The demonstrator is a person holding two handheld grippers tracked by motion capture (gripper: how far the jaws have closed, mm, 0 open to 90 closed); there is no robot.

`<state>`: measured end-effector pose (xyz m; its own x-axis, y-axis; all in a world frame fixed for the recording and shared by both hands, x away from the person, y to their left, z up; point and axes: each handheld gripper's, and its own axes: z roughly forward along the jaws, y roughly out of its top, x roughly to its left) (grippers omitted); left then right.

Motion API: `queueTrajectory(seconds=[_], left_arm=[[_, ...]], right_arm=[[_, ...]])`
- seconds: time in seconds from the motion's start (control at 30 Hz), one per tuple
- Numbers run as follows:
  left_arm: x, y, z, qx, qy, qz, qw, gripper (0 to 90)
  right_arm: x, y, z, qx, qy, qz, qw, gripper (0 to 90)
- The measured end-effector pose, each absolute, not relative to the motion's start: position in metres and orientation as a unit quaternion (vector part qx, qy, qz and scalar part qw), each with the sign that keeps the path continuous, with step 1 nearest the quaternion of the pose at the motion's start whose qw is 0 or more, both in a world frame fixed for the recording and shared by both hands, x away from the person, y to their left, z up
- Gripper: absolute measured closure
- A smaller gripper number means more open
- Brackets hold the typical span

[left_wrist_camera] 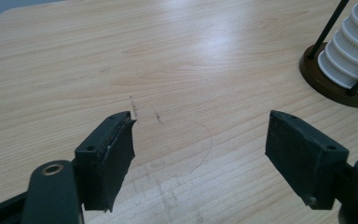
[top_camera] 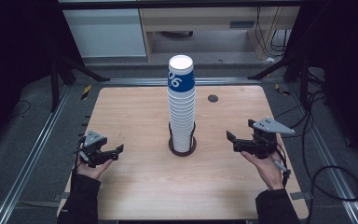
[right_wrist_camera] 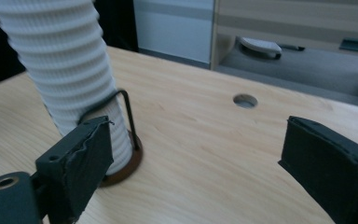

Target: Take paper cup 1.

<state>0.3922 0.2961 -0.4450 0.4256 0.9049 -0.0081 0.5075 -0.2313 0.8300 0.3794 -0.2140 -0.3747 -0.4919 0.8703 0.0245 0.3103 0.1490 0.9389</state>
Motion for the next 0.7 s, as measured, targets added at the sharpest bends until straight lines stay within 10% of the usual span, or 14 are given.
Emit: queueTrajectory(seconds=[0.7], left_arm=[[0.396,0.295,-0.450,0.761,0.469,0.232,0.383,22.3]], right_arm=[[0.389,-0.160,-0.296,0.333,0.672,0.604,0.271,8.4]])
